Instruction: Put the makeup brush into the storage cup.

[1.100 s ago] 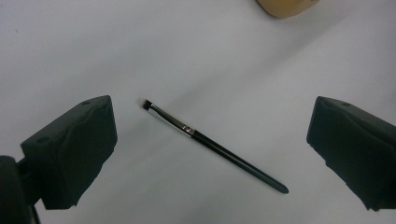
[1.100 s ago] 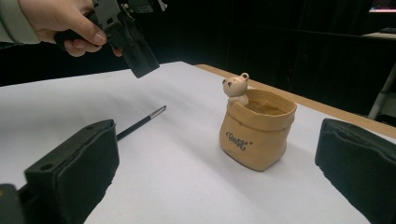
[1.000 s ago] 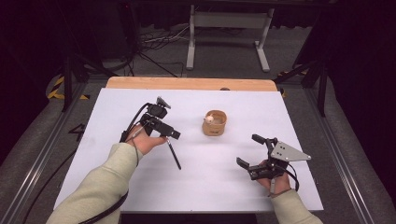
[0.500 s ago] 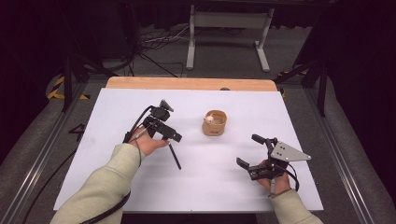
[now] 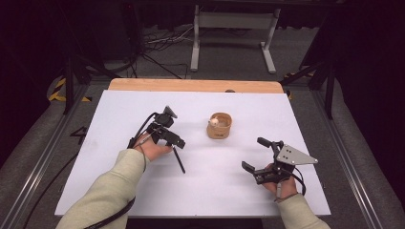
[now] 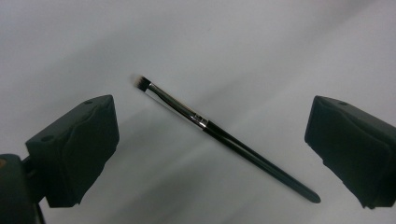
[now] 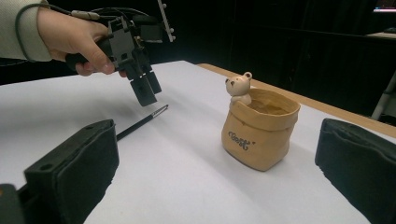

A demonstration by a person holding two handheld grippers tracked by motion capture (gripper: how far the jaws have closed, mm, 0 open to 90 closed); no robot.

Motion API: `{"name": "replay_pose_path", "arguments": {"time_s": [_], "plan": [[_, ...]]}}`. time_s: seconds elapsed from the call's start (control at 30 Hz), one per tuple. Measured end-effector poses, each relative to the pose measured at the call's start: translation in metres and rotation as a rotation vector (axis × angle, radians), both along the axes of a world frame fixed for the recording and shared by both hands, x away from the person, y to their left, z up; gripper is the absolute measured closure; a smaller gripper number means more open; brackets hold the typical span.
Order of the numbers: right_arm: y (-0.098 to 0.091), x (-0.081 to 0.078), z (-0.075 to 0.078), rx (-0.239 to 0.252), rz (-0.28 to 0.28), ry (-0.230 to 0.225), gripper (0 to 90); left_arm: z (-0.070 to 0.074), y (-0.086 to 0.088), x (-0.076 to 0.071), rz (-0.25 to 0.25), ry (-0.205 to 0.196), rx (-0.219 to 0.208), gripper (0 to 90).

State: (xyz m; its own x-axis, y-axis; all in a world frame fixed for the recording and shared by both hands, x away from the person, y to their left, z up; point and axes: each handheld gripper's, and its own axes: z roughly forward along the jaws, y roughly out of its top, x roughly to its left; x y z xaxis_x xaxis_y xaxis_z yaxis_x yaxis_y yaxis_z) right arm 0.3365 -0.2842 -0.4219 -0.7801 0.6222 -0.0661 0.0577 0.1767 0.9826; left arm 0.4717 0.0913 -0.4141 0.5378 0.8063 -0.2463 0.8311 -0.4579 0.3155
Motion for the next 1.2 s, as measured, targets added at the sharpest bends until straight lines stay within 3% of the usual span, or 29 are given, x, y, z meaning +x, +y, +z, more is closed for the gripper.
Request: {"name": "replay_pose_path", "arguments": {"time_s": [0.27,0.93,1.2], "plan": [[0.0,0.001,0.0,0.031,0.007,0.005,0.0,-0.008,-0.001,-0.001,0.012,0.011,0.02,5.8],[0.0,0.001,0.0,0.044,0.01,0.006,0.0,-0.018,-0.009,-0.003,0.01,0.027,0.055,8.3],[0.001,0.001,-0.001,0.04,0.012,0.006,0.0,-0.016,-0.011,-0.004,0.025,0.014,0.086,14.1]]}}
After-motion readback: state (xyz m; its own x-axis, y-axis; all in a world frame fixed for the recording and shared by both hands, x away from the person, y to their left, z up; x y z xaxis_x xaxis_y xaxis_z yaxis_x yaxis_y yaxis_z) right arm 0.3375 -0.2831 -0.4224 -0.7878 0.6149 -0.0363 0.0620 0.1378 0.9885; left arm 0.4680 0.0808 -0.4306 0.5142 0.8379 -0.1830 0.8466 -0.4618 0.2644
